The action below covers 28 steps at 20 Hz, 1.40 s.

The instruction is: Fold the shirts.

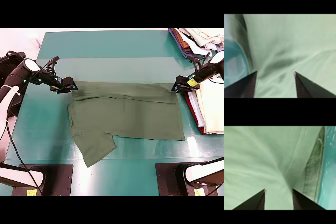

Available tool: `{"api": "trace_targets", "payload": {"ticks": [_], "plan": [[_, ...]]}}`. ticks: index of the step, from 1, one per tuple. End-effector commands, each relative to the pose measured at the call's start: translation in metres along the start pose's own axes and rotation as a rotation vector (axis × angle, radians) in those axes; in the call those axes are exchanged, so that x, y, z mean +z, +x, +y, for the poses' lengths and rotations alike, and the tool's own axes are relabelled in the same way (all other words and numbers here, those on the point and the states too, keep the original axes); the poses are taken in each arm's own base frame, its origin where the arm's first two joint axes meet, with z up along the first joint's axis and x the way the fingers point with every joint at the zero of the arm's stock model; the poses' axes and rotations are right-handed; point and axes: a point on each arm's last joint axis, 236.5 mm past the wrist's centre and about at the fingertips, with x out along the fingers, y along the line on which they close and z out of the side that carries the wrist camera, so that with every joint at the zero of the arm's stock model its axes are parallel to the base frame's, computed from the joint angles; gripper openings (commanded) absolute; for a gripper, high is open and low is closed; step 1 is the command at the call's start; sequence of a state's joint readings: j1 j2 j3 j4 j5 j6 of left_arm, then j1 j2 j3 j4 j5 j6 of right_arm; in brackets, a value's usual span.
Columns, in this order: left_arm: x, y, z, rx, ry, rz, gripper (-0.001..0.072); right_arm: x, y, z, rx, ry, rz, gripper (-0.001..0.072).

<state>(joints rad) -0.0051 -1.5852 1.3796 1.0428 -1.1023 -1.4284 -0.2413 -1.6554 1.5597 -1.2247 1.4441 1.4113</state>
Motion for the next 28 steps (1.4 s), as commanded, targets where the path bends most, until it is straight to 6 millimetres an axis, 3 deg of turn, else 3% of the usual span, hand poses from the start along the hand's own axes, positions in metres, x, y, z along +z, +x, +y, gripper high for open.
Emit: {"api": "trace_targets", "payload": {"ticks": [1,4,7,10,13,17,24,25,26,28], "plan": [[-0.028,-0.013,0.021,0.111,0.006,0.102,0.0538,-0.008,-0.026,-0.004,-0.010,-0.003,0.003,0.0388],[-0.065,-0.036,0.044,0.235,-0.004,0.130,0.0539,-0.028,-0.055,-0.013,-0.021,0.034,-0.046,0.0387],[-0.135,-0.038,0.039,0.193,-0.052,0.182,0.0539,-0.057,-0.064,-0.012,-0.015,0.047,-0.072,0.0387],[-0.213,-0.036,0.039,0.162,-0.107,0.266,0.0539,-0.073,-0.067,-0.009,-0.024,0.056,-0.127,0.0387],[-0.260,-0.028,0.027,0.088,-0.188,0.284,0.0539,-0.081,-0.071,-0.007,-0.038,0.054,-0.189,0.0386],[-0.271,-0.011,0.002,-0.037,-0.235,0.236,0.0538,-0.084,-0.085,-0.001,-0.046,0.040,-0.239,0.0386],[-0.279,0.012,-0.041,-0.064,-0.144,0.204,0.0536,-0.089,-0.095,0.004,-0.049,0.028,-0.255,0.0386],[-0.281,0.012,-0.044,-0.073,-0.142,0.212,0.0388,-0.091,-0.095,0.004,-0.049,0.028,-0.248,0.0386],[-0.282,0.012,-0.046,-0.080,-0.145,0.217,0.0173,-0.094,-0.094,0.002,-0.059,0.027,-0.235,0.0386],[-0.278,0.010,-0.049,-0.083,-0.137,0.211,0.0021,-0.104,-0.093,-0.007,-0.081,0.037,-0.197,0.0386]]}}
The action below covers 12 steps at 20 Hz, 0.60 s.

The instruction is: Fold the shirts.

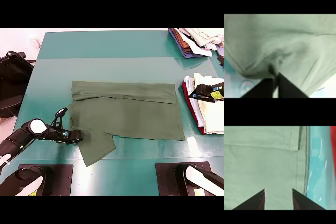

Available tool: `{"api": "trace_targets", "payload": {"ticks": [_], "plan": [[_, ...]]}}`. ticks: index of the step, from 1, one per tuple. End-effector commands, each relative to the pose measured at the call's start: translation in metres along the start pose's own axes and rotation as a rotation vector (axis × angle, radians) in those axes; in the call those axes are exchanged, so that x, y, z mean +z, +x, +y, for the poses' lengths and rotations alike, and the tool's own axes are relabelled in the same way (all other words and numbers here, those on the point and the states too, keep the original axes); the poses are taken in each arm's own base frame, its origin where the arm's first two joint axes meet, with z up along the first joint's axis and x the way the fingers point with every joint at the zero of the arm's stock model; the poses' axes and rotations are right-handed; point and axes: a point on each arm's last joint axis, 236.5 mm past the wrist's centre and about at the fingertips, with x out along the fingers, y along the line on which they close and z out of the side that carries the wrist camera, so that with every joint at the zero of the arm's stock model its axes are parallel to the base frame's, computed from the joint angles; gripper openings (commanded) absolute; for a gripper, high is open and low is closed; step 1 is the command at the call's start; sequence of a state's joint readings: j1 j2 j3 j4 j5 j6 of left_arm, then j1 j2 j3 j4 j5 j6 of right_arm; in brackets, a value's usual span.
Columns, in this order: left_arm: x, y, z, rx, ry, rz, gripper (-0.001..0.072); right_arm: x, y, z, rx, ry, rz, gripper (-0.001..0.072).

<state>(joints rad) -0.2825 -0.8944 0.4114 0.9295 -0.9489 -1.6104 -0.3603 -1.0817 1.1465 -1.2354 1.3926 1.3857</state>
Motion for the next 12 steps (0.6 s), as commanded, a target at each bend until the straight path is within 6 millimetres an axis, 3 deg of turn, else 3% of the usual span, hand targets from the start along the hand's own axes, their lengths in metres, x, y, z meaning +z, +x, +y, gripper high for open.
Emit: {"api": "trace_targets", "payload": {"ticks": [1,3,7,10,12], "plan": [[0.002,-0.002,-0.013,-0.026,0.007,-0.007,0.0022,-0.017,-0.002,-0.013,-0.025,0.009,0.059,0.0386],[0.008,-0.009,-0.022,-0.036,0.037,-0.017,0.0022,-0.040,0.004,-0.035,-0.045,0.070,0.111,0.0386],[0.021,-0.021,-0.037,-0.056,0.101,-0.045,0.0022,-0.122,0.043,-0.080,-0.028,0.332,0.255,0.0390],[0.023,-0.022,-0.039,-0.057,0.111,-0.053,0.0022,-0.175,0.070,-0.089,0.041,0.464,0.382,0.0390],[0.023,-0.022,-0.039,-0.057,0.111,-0.051,0.0022,-0.190,0.085,-0.083,0.105,0.490,0.423,0.0390]]}}
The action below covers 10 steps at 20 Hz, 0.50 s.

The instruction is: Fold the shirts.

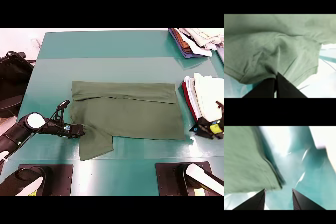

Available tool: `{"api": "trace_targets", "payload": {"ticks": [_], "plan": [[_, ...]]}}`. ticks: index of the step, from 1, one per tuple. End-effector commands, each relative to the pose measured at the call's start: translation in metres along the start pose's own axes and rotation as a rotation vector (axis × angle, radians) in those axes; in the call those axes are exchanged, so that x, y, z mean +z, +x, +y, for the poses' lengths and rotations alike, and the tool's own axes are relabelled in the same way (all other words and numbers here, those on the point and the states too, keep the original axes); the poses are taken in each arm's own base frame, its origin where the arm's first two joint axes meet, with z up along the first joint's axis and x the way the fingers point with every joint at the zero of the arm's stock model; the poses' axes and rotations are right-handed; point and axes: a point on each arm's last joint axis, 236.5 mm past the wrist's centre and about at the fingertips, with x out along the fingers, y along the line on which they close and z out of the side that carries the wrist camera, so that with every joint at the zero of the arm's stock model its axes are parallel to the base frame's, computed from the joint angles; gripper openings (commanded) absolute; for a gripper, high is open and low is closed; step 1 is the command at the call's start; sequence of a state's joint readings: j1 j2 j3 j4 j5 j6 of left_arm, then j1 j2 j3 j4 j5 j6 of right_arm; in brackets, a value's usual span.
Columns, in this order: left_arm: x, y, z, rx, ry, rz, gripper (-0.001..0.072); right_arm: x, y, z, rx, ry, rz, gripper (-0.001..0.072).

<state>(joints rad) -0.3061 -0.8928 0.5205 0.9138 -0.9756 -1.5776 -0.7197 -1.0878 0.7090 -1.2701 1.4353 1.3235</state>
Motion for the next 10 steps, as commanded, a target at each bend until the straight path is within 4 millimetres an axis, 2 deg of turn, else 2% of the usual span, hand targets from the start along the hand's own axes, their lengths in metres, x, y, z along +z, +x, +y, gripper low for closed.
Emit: {"api": "trace_targets", "payload": {"ticks": [1,4,7,8,10], "plan": [[0.002,-0.002,-0.003,-0.004,0.012,-0.006,0.0021,-0.024,0.038,-0.004,0.115,0.072,0.090,0.0391],[0.002,-0.002,-0.003,-0.004,0.012,-0.006,0.0022,-0.012,0.053,0.014,0.205,0.092,0.058,0.0391],[0.002,-0.002,-0.003,-0.004,0.012,-0.006,0.0022,-0.007,0.060,0.030,0.225,0.046,0.058,0.0379],[0.001,-0.002,-0.003,-0.004,0.013,0.002,0.0021,-0.007,0.061,0.036,0.220,0.003,0.060,0.0304],[-0.004,-0.009,-0.004,0.011,0.028,0.018,0.0020,-0.010,0.058,0.047,0.200,-0.104,0.049,0.0046]]}}
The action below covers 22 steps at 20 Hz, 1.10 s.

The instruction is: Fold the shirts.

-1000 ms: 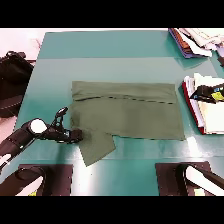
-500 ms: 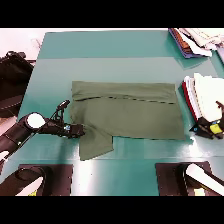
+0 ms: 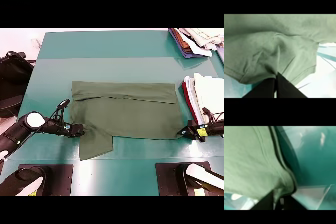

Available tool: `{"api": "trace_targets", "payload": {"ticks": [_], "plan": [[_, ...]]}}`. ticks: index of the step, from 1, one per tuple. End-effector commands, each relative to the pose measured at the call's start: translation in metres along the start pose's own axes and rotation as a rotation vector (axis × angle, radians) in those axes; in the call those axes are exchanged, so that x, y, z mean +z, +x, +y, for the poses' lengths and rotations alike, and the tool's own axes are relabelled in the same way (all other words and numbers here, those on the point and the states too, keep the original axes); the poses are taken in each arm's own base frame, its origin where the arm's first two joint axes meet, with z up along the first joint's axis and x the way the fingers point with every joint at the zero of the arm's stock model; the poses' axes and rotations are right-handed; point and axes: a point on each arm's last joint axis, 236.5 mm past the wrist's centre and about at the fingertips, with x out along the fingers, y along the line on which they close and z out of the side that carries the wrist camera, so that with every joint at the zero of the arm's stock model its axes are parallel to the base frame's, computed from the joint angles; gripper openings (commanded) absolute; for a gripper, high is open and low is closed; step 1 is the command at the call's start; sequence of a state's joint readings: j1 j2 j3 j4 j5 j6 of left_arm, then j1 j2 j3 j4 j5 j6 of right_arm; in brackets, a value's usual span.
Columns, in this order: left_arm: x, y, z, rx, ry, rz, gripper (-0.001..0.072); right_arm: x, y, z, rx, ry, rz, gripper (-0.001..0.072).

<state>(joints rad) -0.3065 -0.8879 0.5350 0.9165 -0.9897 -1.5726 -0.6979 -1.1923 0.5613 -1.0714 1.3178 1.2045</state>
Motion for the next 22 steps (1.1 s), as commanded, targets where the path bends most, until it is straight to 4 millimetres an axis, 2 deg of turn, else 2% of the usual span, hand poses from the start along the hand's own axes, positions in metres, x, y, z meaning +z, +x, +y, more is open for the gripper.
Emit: {"api": "trace_targets", "payload": {"ticks": [1,3,6,9,11,13,15,17,19,22], "plan": [[-0.005,-0.014,0.000,0.032,0.023,0.007,0.0019,0.001,0.002,0.021,-0.014,-0.143,-0.025,0.0020],[-0.014,-0.033,0.008,0.092,0.044,-0.005,0.0019,0.004,-0.013,0.035,-0.032,-0.216,-0.080,0.0020],[-0.046,-0.064,0.018,0.166,0.056,0.023,0.0020,-0.003,-0.049,0.058,-0.056,-0.326,-0.137,0.0019],[-0.071,-0.091,0.008,0.145,0.038,0.000,0.0020,-0.033,-0.084,0.056,-0.163,-0.378,-0.125,0.0019],[-0.074,-0.108,-0.001,0.126,0.051,-0.056,0.0020,-0.039,-0.101,0.053,-0.228,-0.357,-0.179,0.0019],[-0.064,-0.113,-0.004,0.126,0.046,-0.106,0.0019,-0.036,-0.108,0.065,-0.233,-0.376,-0.241,0.0019],[-0.045,-0.110,0.006,0.173,0.041,-0.142,0.0020,-0.025,-0.111,0.082,-0.244,-0.449,-0.280,0.0018],[-0.018,-0.102,0.014,0.212,0.050,-0.178,0.0020,-0.006,-0.111,0.099,-0.235,-0.450,-0.301,0.0019],[0.012,-0.092,0.014,0.223,0.082,-0.200,0.0021,0.016,-0.107,0.117,-0.231,-0.478,-0.282,0.0018],[0.067,-0.085,0.022,0.249,0.062,-0.258,0.0021,0.050,-0.090,0.143,-0.231,-0.531,-0.230,0.0019]]}}
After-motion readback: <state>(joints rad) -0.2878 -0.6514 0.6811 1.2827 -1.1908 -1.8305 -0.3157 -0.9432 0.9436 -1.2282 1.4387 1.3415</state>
